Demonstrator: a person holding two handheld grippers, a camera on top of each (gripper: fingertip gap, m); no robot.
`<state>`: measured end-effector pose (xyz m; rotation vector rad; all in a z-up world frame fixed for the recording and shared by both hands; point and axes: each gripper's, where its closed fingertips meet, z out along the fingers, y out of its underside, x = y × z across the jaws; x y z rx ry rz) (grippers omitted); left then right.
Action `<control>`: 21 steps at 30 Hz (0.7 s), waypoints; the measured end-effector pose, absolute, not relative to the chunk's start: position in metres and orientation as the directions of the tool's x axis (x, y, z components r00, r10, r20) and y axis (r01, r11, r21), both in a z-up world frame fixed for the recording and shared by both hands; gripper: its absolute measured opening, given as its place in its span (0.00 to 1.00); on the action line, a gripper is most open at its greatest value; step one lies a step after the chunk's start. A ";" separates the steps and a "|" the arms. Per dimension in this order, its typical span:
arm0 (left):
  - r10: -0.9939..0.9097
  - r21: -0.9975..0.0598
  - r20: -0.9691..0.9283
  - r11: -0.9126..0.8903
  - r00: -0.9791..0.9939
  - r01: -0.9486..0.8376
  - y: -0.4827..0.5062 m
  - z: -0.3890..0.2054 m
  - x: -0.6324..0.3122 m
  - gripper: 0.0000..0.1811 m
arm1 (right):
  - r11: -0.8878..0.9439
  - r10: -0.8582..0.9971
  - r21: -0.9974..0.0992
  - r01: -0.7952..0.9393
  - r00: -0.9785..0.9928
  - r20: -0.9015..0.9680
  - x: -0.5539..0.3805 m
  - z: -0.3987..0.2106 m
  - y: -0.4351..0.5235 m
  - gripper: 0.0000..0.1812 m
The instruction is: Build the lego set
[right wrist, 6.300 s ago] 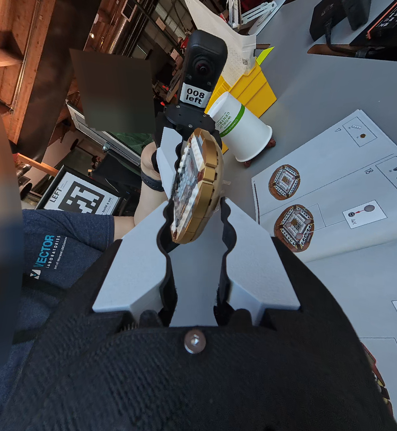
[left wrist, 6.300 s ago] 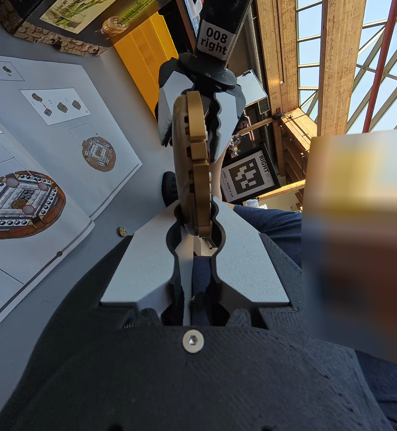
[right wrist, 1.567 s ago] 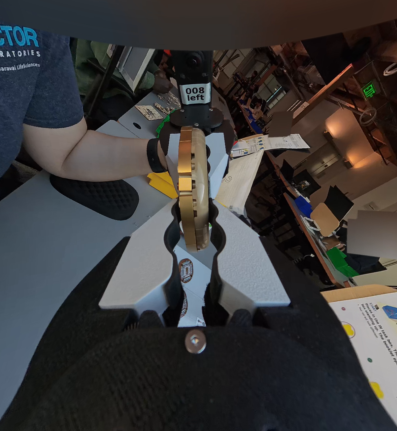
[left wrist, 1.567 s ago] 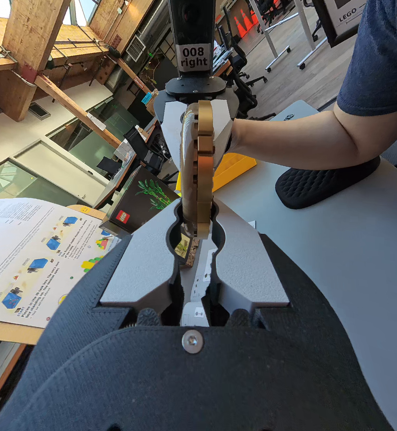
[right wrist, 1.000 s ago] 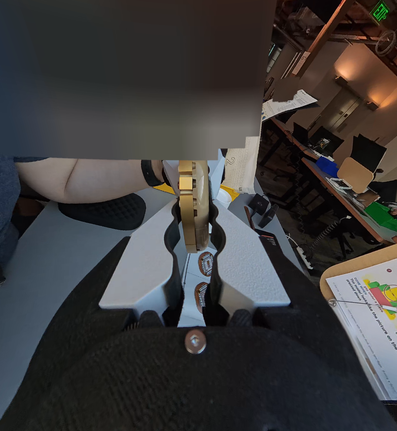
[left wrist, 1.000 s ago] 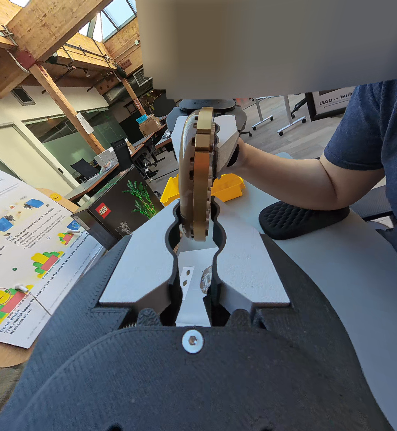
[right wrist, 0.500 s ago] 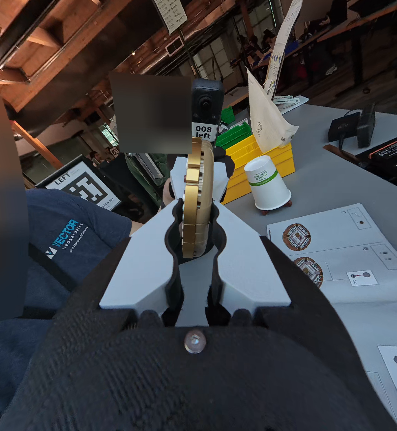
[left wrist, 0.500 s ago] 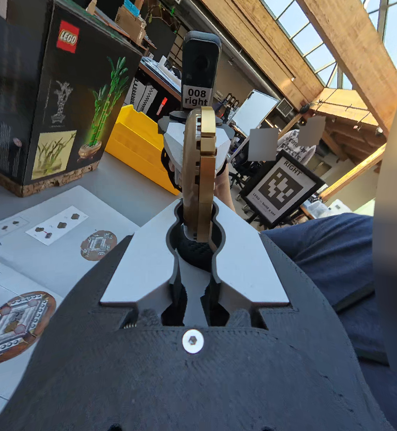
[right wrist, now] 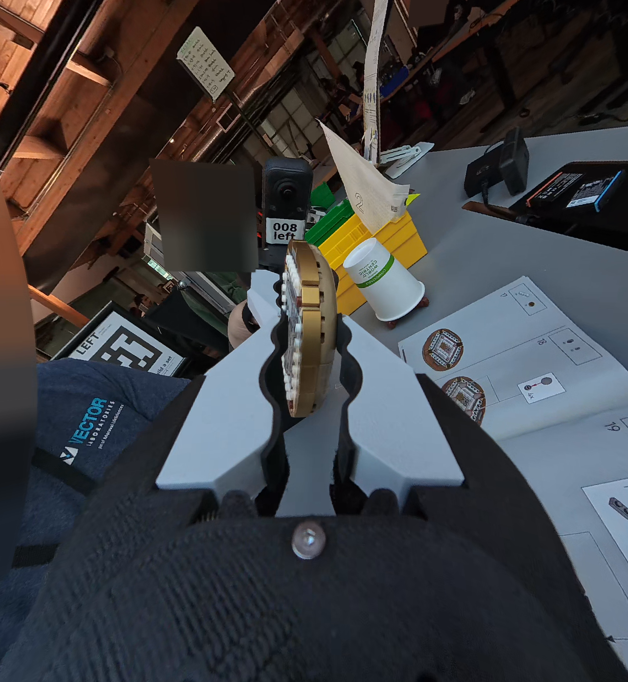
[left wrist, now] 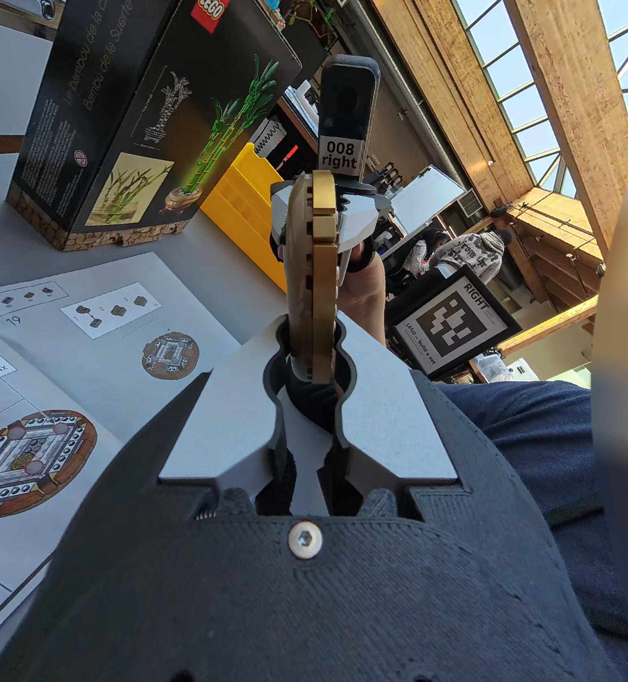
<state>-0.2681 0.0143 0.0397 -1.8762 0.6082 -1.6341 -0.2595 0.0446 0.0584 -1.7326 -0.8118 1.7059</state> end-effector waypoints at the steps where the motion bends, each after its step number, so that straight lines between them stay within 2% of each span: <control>1: -0.670 -0.681 0.726 -0.732 0.155 0.029 0.015 0.039 -0.268 0.10 | -0.663 0.749 -0.748 0.033 0.000 -0.663 -0.259 0.057 0.045 0.14; 7: -0.669 -0.683 0.722 -0.730 0.179 0.027 0.018 0.035 -0.267 0.10 | -0.674 0.738 -0.737 0.049 0.013 -0.675 -0.259 0.052 0.046 0.17; 21: -0.657 -0.671 0.735 -0.741 0.167 0.033 0.019 0.031 -0.265 0.10 | -0.665 0.746 -0.746 0.041 -0.009 -0.666 -0.256 0.048 0.050 0.12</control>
